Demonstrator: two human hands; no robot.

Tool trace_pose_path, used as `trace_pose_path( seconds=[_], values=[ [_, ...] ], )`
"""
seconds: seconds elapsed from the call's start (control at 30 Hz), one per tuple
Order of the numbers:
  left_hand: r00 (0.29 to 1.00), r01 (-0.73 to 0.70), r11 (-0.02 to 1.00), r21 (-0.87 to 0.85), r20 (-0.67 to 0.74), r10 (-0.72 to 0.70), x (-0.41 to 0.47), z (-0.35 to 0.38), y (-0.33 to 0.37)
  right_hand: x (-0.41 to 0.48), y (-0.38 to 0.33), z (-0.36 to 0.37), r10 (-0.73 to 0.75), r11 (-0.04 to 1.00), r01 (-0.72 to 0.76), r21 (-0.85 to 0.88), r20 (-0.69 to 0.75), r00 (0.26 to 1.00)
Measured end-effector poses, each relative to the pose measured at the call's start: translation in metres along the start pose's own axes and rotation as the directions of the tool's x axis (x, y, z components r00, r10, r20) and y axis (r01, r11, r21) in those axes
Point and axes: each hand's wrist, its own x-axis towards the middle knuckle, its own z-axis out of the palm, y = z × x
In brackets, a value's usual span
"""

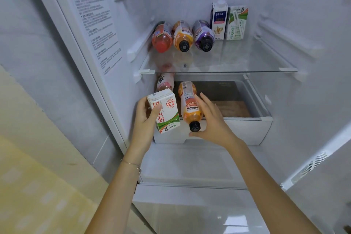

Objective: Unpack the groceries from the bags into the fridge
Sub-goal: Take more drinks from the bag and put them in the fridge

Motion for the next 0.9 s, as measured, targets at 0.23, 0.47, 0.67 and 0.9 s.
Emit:
trace_pose_path(
  seconds=[0.23, 0.47, 0.67, 0.9],
  values=[
    [1.0, -0.006, 1.0, -0.01, 0.001, 0.006, 0.003, -0.003, -0.003, 0.0, -0.015, -0.014, -0.021, 0.993, 0.01, 0.119, 0.088, 0.996],
    [1.0, -0.008, 1.0, -0.003, 0.007, 0.008, 0.004, -0.003, -0.004, 0.025, -0.013, -0.004, 0.142, 0.95, -0.154, 0.272, 0.065, 0.988],
    [1.0, -0.013, 1.0, -0.008, 0.005, 0.013, 0.007, -0.001, -0.004, 0.064, -0.007, 0.001, 0.17, 0.943, -0.196, 0.271, 0.115, 0.979],
    [1.0, -0.007, 1.0, -0.021, 0.01, 0.008, 0.013, 0.002, -0.004, 0.099, -0.01, 0.015, 0.232, 0.943, -0.238, 0.233, 0.054, 0.971]
  ],
)
